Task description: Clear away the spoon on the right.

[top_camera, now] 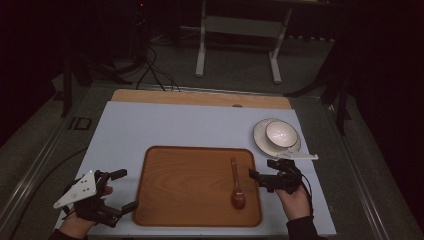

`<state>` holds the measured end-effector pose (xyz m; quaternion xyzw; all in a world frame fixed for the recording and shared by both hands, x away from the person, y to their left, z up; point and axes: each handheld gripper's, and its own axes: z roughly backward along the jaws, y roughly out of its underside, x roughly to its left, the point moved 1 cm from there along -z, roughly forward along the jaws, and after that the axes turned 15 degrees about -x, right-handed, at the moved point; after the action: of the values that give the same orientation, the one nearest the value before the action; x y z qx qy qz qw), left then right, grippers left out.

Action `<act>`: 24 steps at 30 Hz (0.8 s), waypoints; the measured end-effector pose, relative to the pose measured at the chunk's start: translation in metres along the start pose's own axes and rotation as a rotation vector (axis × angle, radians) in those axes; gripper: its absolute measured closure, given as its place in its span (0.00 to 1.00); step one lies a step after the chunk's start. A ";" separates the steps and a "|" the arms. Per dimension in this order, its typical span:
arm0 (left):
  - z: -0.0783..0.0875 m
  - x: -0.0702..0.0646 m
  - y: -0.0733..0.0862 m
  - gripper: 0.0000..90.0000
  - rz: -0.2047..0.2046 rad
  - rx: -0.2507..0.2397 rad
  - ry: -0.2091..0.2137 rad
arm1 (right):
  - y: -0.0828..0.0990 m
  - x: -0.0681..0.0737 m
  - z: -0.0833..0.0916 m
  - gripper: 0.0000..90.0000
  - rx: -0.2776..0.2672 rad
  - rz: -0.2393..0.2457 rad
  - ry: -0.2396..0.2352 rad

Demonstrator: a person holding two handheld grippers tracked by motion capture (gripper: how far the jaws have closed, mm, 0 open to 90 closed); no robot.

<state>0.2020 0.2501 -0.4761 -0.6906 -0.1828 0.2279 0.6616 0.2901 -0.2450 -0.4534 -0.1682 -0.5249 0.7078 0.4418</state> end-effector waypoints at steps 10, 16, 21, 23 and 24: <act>0.000 0.000 0.000 0.00 -0.002 0.004 0.001 | 0.015 -0.007 0.009 0.15 0.012 0.031 0.004; 0.000 0.001 0.000 0.00 0.000 0.005 0.000 | 0.022 -0.015 0.014 0.15 -0.004 0.028 -0.004; 0.000 0.001 0.000 0.00 -0.001 0.002 -0.001 | 0.028 -0.018 0.014 0.16 -0.005 0.063 -0.003; 0.000 0.001 0.000 0.00 0.000 0.002 -0.002 | 0.032 -0.020 0.014 0.16 -0.006 0.062 -0.009; 0.000 0.001 0.000 0.00 0.001 0.001 -0.002 | 0.032 -0.020 0.014 0.16 -0.006 0.062 -0.009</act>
<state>0.2030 0.2509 -0.4764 -0.6900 -0.1830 0.2290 0.6618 0.2772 -0.2707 -0.4809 -0.1825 -0.5237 0.7203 0.4167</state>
